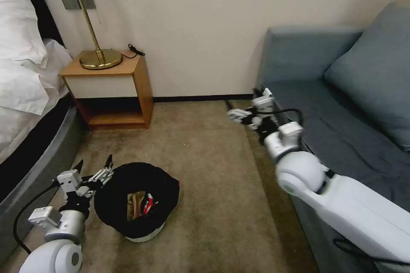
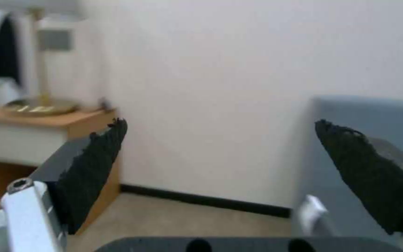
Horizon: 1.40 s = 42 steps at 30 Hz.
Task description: Pick up the trash bin, then pick up the garbage on the floor and place it into the trash bin.
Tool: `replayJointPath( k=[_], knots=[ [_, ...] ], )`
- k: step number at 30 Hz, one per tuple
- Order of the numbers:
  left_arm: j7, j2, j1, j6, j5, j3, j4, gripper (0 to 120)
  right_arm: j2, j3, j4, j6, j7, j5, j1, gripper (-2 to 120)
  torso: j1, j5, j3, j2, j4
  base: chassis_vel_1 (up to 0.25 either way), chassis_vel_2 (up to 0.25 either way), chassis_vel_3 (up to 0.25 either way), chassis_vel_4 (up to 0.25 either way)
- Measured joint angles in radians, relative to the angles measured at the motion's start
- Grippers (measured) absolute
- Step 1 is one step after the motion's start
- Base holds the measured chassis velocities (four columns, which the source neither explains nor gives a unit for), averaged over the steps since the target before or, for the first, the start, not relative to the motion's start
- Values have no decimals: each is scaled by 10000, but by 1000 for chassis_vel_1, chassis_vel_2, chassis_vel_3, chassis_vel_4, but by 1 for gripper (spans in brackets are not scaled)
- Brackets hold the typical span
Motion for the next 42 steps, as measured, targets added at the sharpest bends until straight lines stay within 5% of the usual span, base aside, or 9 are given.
replayJointPath(
  k=[6, 17, 29, 42],
  knots=[
    [-148, 217, 139, -58, 232, 427, -459, 100, 1878, 3230, 1494, -446, -2, -1687, -3422, 100, 0, 4, -2, 0, 0, 0, 0, 0, 0],
    [-408, 298, 237, -182, 914, 895, -658, 100, 4806, 3832, 2258, 58, -1108, -5027, -6135, 100, 0, -3, -1, 0, 0, 0, 0, 0, 0],
    [-430, 242, 306, -680, 1584, 1045, -656, 100, 5644, 3491, 1951, 488, -2064, -6328, -6785, 100, 0, -3, 0, 0, 3, 0, 0, 0, 0],
    [-429, 45, 455, -902, 2075, 1262, -566, 100, 5690, 3222, 1722, -316, -2145, -6407, -7175, 100, 0, 0, 0, 0, 2, 0, 0, 0, 0]
  ],
)
